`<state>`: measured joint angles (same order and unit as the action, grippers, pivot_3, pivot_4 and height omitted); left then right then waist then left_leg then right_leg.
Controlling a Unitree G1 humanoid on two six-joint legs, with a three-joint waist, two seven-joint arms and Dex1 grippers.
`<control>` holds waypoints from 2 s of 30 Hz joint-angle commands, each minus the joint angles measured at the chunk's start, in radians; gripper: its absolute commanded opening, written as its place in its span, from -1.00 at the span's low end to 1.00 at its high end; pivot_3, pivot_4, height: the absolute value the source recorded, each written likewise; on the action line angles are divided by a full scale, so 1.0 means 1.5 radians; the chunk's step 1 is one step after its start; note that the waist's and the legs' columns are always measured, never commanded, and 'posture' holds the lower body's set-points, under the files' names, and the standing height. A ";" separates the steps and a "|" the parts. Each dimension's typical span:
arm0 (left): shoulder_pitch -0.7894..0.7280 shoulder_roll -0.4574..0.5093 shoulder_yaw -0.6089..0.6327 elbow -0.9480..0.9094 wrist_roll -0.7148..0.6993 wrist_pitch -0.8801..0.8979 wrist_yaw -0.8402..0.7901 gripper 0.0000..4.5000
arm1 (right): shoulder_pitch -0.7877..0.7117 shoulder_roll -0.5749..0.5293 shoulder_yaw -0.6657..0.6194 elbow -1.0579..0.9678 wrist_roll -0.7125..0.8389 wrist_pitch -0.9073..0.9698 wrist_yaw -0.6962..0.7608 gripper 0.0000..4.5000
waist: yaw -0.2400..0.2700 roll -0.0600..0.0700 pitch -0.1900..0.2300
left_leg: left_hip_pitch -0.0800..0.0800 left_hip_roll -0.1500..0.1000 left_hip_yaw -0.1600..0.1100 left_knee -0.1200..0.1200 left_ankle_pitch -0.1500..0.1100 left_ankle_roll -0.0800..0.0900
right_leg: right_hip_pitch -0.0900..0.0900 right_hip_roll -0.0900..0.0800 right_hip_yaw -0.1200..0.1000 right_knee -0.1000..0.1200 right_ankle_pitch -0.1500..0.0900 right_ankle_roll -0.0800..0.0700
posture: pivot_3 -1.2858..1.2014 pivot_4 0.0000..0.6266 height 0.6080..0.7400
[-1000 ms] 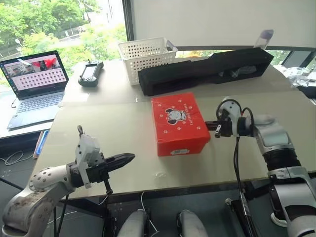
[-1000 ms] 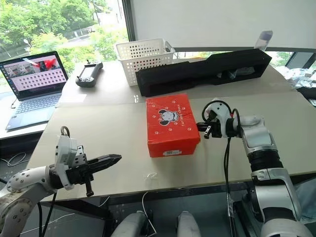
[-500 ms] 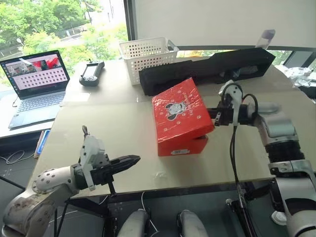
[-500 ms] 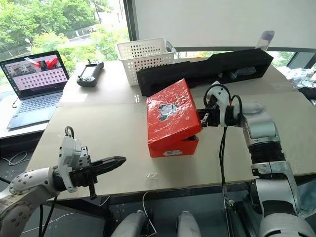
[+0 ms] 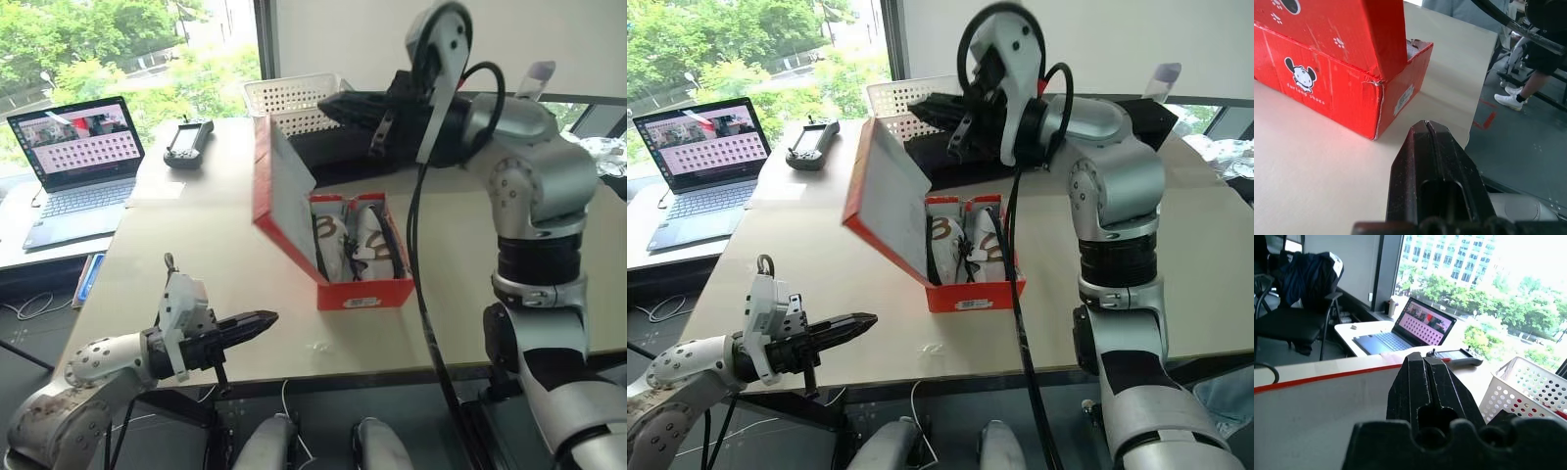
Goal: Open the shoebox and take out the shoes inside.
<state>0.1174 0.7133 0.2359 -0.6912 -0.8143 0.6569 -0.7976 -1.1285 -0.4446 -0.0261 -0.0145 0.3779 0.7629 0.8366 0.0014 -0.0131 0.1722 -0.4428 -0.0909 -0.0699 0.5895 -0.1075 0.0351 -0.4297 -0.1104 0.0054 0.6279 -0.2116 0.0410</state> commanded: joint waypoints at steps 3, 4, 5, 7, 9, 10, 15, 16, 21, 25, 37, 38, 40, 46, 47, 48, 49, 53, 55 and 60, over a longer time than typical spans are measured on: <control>-0.005 0.011 0.005 -0.019 -0.019 -0.008 -0.009 -1.00 | 0.026 -0.046 0.011 -0.006 -0.011 0.004 -0.008 -0.99 | -0.003 0.000 0.000 | 0.000 0.000 0.001 0.000 0.000 0.000 | 0.001 0.000 0.001 0.001 0.000 0.001 | 0.03 -0.52 0.98; -0.009 0.015 0.012 -0.020 -0.033 -0.001 -0.012 -1.00 | 0.029 -0.052 0.018 0.000 -0.014 0.005 -0.008 -0.99 | -0.004 0.000 0.000 | 0.000 0.000 0.001 0.000 0.000 0.000 | 0.001 -0.001 0.001 0.001 0.000 0.001 | 0.03 -0.52 0.98; -0.015 0.021 0.022 -0.018 -0.052 0.006 -0.015 -1.00 | 0.032 -0.057 0.023 0.005 -0.016 0.008 -0.007 -0.99 | -0.007 0.000 0.000 | 0.000 0.000 0.001 0.000 0.000 0.000 | 0.001 -0.001 0.001 0.001 0.000 0.001 | 0.03 -0.52 0.98; -0.038 0.044 0.051 0.005 -0.092 0.020 -0.033 -1.00 | 0.036 -0.067 0.034 0.012 -0.016 0.014 -0.003 -0.99 | -0.012 0.000 0.000 | 0.000 0.000 0.001 0.000 0.000 0.000 | 0.001 0.000 0.001 0.001 -0.001 0.001 | 0.03 -0.52 0.98; -0.092 0.078 0.074 0.083 -0.102 0.022 -0.067 -1.00 | 0.035 -0.074 0.054 0.032 -0.025 0.038 -0.007 -0.99 | -0.013 0.000 0.000 | 0.000 0.001 0.001 0.000 0.000 0.000 | 0.001 0.000 0.001 0.001 -0.001 0.002 | 0.03 -0.52 0.98; -0.119 0.093 0.073 0.124 -0.091 0.017 -0.086 -1.00 | 0.032 -0.073 0.061 0.044 -0.027 0.052 -0.011 -0.99 | -0.013 0.000 0.000 | 0.000 0.001 0.001 0.000 0.000 0.000 | 0.001 0.000 0.001 0.001 -0.002 0.004 | 0.03 -0.52 0.98; -0.234 0.127 0.005 0.302 0.015 -0.050 -0.175 -1.00 | 0.035 -0.054 0.093 0.056 -0.034 0.103 -0.032 -0.99 | -0.014 0.000 0.000 | 0.000 0.000 0.003 0.000 0.000 0.000 | 0.000 0.001 0.000 0.001 -0.002 0.004 | 0.03 -0.52 0.98; -0.263 0.125 -0.016 0.340 0.034 -0.064 -0.197 -1.00 | 0.041 -0.049 0.104 0.052 -0.038 0.123 -0.043 -0.99 | -0.013 0.000 0.000 | -0.001 0.000 0.004 0.000 0.000 0.000 | 0.000 0.001 0.000 0.001 -0.002 0.003 | 0.03 -0.52 0.98; -0.377 0.081 -0.092 0.484 0.108 -0.136 -0.275 -1.00 | 0.079 -0.039 0.139 0.018 -0.059 0.185 -0.089 -0.99 | -0.008 0.000 0.000 | -0.004 0.000 0.004 0.000 0.000 0.001 | -0.004 0.002 0.000 0.001 0.004 0.003 | 0.03 -0.52 0.98; -0.408 0.025 -0.100 0.549 0.154 -0.216 -0.278 -1.00 | 0.093 -0.046 0.149 -0.015 -0.062 0.213 -0.102 -0.75 | -0.010 0.000 0.000 | -0.007 0.000 0.005 0.001 0.000 0.001 | -0.006 0.002 0.001 0.001 0.006 0.004 | 0.03 -0.52 0.98; -0.381 -0.046 -0.110 0.558 0.191 -0.280 -0.289 -1.00 | 0.126 -0.119 0.204 -0.091 -0.077 0.250 -0.088 0.97 | -0.013 0.000 0.000 | -0.007 0.000 0.005 0.002 0.000 0.001 | -0.006 0.003 0.002 0.001 0.007 0.005 | 0.03 -0.52 0.98; -0.380 -0.047 -0.109 0.559 0.193 -0.279 -0.289 -1.00 | 0.129 -0.138 0.227 -0.103 -0.082 0.244 -0.071 0.97 | -0.012 0.000 0.000 | -0.007 0.000 0.005 0.002 0.000 0.001 | -0.006 0.003 0.002 0.001 0.007 0.005 | 0.03 -0.52 0.98; -0.376 -0.047 -0.107 0.556 0.195 -0.276 -0.287 -1.00 | 0.136 -0.172 0.270 -0.121 -0.099 0.228 -0.048 0.97 | -0.012 0.000 0.000 | -0.007 0.000 0.005 0.002 0.000 0.001 | -0.006 0.003 0.001 0.001 0.007 0.005 | 0.03 -0.52 0.98; -0.370 -0.045 -0.100 0.537 0.193 -0.268 -0.283 -1.00 | 0.147 -0.196 0.350 -0.116 -0.154 0.180 -0.038 0.97 | -0.015 0.000 0.000 | -0.007 0.000 0.005 0.003 0.000 0.001 | -0.006 0.002 0.001 0.001 0.007 0.005 | 0.03 -0.52 0.98; -0.370 -0.043 -0.098 0.532 0.191 -0.268 -0.282 -1.00 | 0.148 -0.194 0.357 -0.105 -0.165 0.171 -0.041 0.97 | -0.014 0.000 0.000 | -0.007 0.000 0.005 0.003 0.000 0.001 | -0.006 0.002 0.001 0.001 0.007 0.005 | 0.03 -0.52 0.98; -0.371 -0.042 -0.096 0.527 0.190 -0.266 -0.281 -1.00 | 0.149 -0.192 0.361 -0.095 -0.175 0.163 -0.043 0.97 | -0.013 0.000 0.000 | -0.007 0.000 0.005 0.003 0.000 0.001 | -0.006 0.002 0.001 0.001 0.007 0.005 | 0.03 -0.52 0.98; -0.372 -0.040 -0.094 0.523 0.189 -0.264 -0.281 -1.00 | 0.149 -0.190 0.363 -0.087 -0.182 0.157 -0.045 0.97 | -0.013 0.000 0.000 | -0.007 0.000 0.005 0.003 0.000 0.001 | -0.006 0.002 0.001 0.001 0.007 0.005 | 0.03 -0.52 0.98; -0.385 -0.021 -0.085 0.493 0.180 -0.246 -0.281 -1.00 | 0.151 -0.172 0.368 -0.039 -0.218 0.131 -0.058 0.97 | -0.011 -0.001 0.000 | -0.007 0.000 0.005 0.003 0.000 0.001 | -0.005 0.002 0.001 0.001 0.008 0.006 | 0.03 -0.52 0.98; -0.389 -0.014 -0.082 0.482 0.176 -0.236 -0.280 -1.00 | 0.152 -0.160 0.362 -0.027 -0.225 0.129 -0.059 0.97 | -0.011 -0.001 0.000 | -0.006 0.000 0.005 0.004 0.000 0.001 | -0.004 0.003 0.001 0.001 0.008 0.006 | 0.03 -0.52 0.98; -0.389 -0.001 -0.074 0.455 0.172 -0.218 -0.272 -1.00 | 0.164 -0.130 0.354 0.012 -0.248 0.130 -0.076 0.97 | -0.015 -0.002 -0.001 | 0.001 0.001 0.005 0.003 0.000 0.001 | 0.003 0.002 0.001 -0.001 0.004 0.010 | 0.03 -0.52 0.98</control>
<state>-0.4538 0.6958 0.0987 0.0292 -0.5397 0.3204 -1.2105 -0.9041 -0.6434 0.5002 -0.0298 0.0490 0.9621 0.7544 -0.0204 -0.0164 0.1702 -0.4402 -0.0895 -0.0620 0.5944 -0.1082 0.0371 -0.4237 -0.1075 0.0073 0.6266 -0.2065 0.0558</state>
